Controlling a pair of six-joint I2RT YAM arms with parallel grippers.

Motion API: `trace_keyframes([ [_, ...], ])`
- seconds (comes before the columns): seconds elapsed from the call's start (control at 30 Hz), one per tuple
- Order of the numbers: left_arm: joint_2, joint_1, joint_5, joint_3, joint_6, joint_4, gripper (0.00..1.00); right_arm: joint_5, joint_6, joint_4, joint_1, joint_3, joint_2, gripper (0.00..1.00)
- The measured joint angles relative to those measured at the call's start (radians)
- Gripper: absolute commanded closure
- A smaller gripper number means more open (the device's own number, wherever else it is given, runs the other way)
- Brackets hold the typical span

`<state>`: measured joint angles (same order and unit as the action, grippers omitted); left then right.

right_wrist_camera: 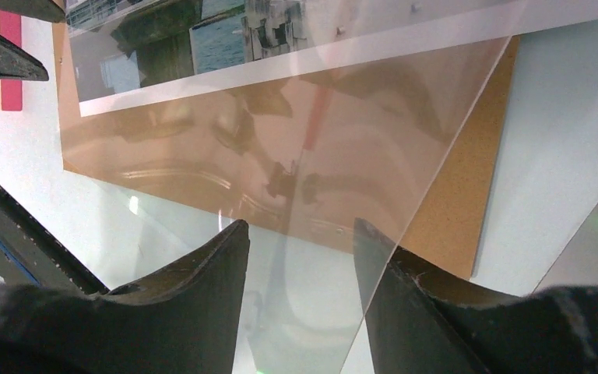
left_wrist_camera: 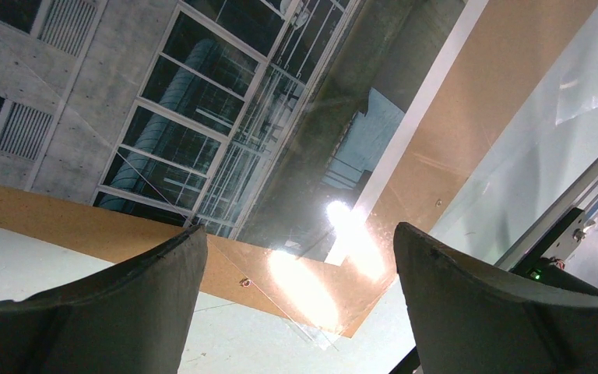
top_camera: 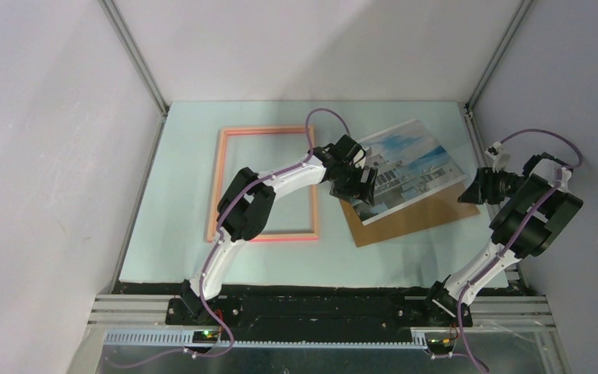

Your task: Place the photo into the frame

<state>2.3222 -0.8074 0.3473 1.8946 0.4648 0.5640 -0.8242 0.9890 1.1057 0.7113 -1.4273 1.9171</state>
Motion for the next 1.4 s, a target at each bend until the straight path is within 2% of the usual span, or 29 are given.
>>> trace_keyframes([
  [0.13, -0.002, -0.002, -0.003, 0.000, -0.004, 0.001, 0.05, -0.003, 0.003, 0.000, 0.000, -0.001, 0.005, 0.53],
  [0.27, -0.002, -0.003, -0.005, 0.000, -0.011, 0.002, 0.05, -0.005, -0.003, 0.000, 0.000, -0.008, 0.005, 0.77],
  [0.4, -0.004, -0.005, -0.008, 0.000, -0.023, 0.002, 0.05, -0.007, -0.010, 0.023, 0.000, -0.024, 0.005, 0.95],
  [0.47, -0.005, -0.006, -0.014, -0.001, -0.030, -0.001, 0.05, -0.013, -0.010, 0.051, 0.000, -0.036, 0.005, 1.00],
  [0.87, -0.081, -0.010, -0.080, -0.026, -0.130, 0.006, 0.00, -0.075, 0.027, 0.237, -0.003, -0.146, -0.080, 1.00],
  [1.2, -0.353, 0.009, -0.146, -0.034, -0.321, 0.006, 0.00, -0.155, 0.088, 0.400, -0.031, -0.270, -0.189, 1.00],
  [1.4, -0.494, 0.014, -0.185, -0.024, -0.480, -0.001, 0.00, -0.191, 0.112, 0.435, -0.095, -0.275, -0.267, 1.00],
])
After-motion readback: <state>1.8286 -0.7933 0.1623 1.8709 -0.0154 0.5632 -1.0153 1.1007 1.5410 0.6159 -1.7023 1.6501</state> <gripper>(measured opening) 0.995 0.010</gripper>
